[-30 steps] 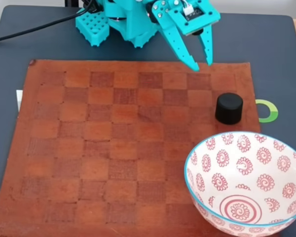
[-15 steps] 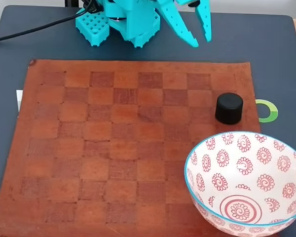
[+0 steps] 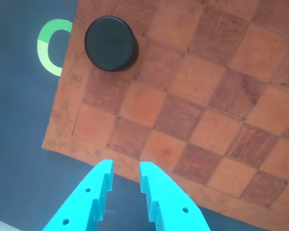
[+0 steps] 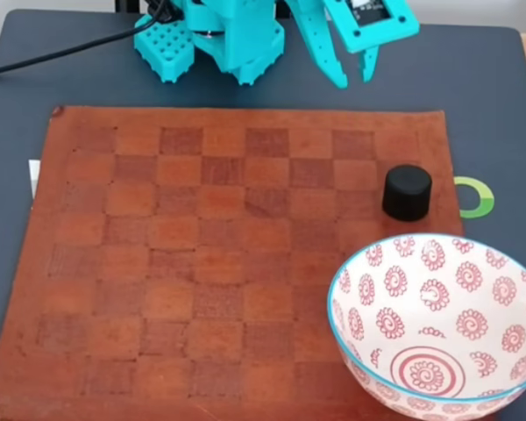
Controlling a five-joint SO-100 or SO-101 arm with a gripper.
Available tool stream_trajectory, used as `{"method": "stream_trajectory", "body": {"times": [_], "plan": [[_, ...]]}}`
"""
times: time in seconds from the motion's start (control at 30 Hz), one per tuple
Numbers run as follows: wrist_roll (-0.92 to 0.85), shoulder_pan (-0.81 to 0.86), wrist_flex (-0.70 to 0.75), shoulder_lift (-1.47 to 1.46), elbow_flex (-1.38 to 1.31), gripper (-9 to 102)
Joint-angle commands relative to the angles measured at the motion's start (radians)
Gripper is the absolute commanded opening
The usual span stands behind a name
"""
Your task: Grasp a black cylinder and put it in a bowl.
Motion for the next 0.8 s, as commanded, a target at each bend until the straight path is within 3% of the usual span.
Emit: {"method": "stream_trajectory", "body": {"times": [0.0, 0.77], "plan": [[-0.009, -0.005, 0.003, -0.110, -0.114, 5], [-0.005, -0.087, -0.003, -0.657, -0.440, 6]]}}
